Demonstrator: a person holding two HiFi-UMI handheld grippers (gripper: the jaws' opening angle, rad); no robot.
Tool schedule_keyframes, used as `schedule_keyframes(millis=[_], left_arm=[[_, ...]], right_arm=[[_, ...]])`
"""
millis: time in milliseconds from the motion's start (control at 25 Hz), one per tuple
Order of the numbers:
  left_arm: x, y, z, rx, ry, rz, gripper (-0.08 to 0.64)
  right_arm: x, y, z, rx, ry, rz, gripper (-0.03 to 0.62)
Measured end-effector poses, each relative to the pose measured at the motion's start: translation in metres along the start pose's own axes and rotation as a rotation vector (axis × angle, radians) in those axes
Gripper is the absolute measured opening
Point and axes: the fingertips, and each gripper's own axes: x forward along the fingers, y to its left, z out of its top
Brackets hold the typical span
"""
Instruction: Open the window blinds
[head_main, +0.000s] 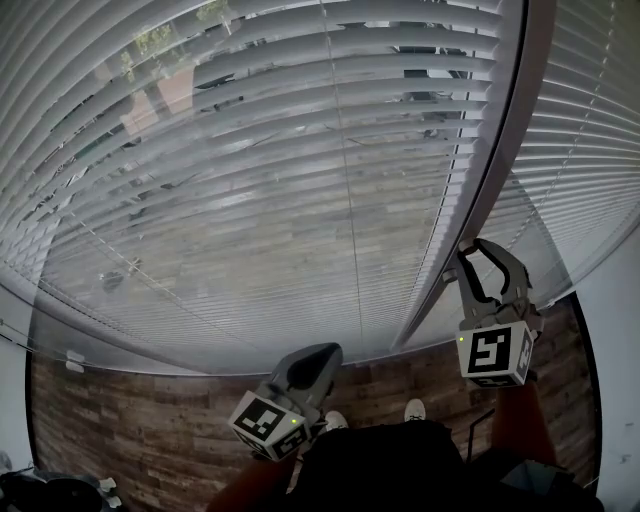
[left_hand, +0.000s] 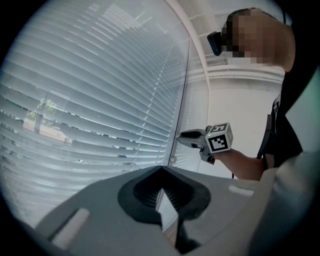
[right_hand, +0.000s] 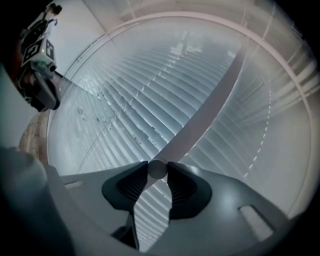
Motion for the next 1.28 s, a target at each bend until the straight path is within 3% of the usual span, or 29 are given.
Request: schedule_keyframes(millis=[280, 440, 680, 920, 1000, 1280], left_arm=[[-0.001, 0.0, -0.001, -0.001, 0.001, 0.0, 0.0], [0.0, -0.002, 0.002, -0.005, -0.008, -0.006, 0.0], [0.0, -0.002, 0.0, -0.005, 0.007, -0.003, 0.0], [0.0, -0.003, 0.0, -0.01, 0.007, -0.011, 0.0], [0.0, -0.003, -0.001, -0.006, 0.008, -0.014, 0.0], [0.0, -0.005, 0.002, -0.012, 0.003, -0.018, 0.0]], right_arm=[[-0.002, 0.0, -0.001, -0.055, 0.026, -0.007, 0.149], [-0.001, 0.0, -0.001, -0.018, 0.015, -0.007, 0.15], [-0.004, -0.005, 0.003, 0.283, -0.075, 0.027, 0.174], [-0.007, -0.015, -0.003, 0.811, -0.153, 0.132, 0.192], [-0.005, -0.015, -0.005, 0.866, -0.15, 0.144, 0.192], [-0.003, -0.011, -0.007, 0.874, -0.141, 0.15, 0.191]])
